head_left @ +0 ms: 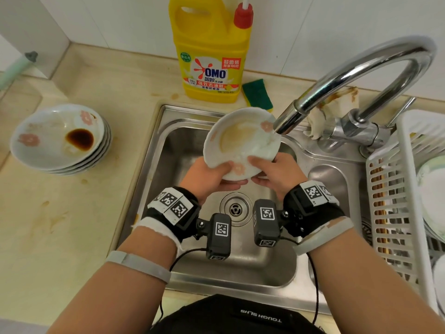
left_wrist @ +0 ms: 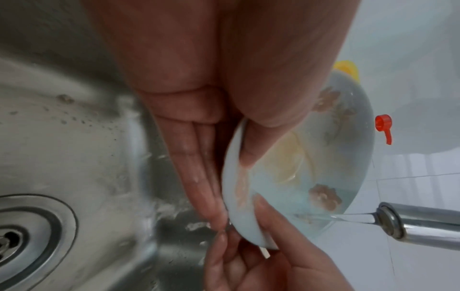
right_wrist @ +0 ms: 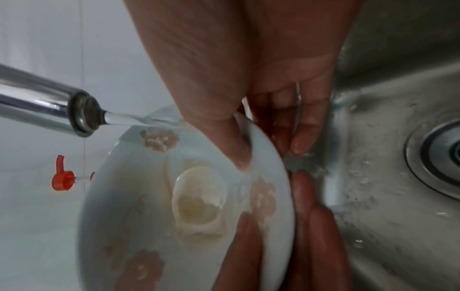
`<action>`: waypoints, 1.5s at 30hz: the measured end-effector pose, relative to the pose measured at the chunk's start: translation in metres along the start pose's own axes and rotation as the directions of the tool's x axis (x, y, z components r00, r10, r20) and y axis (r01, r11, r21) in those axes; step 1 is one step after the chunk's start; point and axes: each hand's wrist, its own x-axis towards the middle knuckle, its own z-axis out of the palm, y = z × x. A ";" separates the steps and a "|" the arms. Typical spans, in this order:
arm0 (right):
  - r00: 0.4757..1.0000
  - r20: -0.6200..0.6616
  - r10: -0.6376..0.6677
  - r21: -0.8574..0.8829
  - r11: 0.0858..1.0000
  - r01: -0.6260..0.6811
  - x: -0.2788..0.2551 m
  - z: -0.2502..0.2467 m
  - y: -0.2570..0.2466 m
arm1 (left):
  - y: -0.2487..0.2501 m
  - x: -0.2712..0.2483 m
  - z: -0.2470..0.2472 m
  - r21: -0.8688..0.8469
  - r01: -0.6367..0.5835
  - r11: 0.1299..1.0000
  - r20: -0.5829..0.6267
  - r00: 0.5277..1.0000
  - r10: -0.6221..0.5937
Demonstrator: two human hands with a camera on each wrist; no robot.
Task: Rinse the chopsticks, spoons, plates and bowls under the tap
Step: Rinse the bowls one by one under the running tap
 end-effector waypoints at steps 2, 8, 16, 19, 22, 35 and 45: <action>0.999 -0.042 -0.022 -0.054 0.998 0.020 0.002 -0.004 -0.006 | 0.004 0.001 -0.002 0.057 -0.013 0.998 0.018 1.000 0.012; 0.997 -0.044 -0.064 -0.265 0.963 0.050 0.003 -0.011 -0.025 | 0.010 0.001 -0.003 0.156 -0.037 0.987 0.007 0.999 0.036; 0.970 0.070 -0.234 -0.461 0.855 0.239 0.008 -0.013 -0.004 | 0.007 0.002 -0.008 0.183 -0.028 0.983 -0.020 0.999 0.033; 0.975 0.070 -0.213 -0.430 0.875 0.222 0.008 -0.012 -0.003 | 0.005 0.002 -0.009 0.209 -0.026 0.978 -0.042 0.998 0.036; 0.979 0.044 -0.198 -0.328 0.923 0.201 0.006 -0.010 -0.007 | 0.005 0.002 -0.011 0.230 -0.021 0.973 -0.052 0.998 0.034; 0.973 -0.026 -0.231 -0.472 0.860 0.192 0.010 -0.012 -0.006 | 0.007 0.003 -0.015 0.369 -0.034 0.929 -0.061 0.996 0.061; 0.976 -0.051 -0.211 -0.368 0.913 0.178 0.007 -0.012 -0.013 | 0.005 0.006 -0.022 0.558 -0.087 0.825 -0.065 0.987 0.148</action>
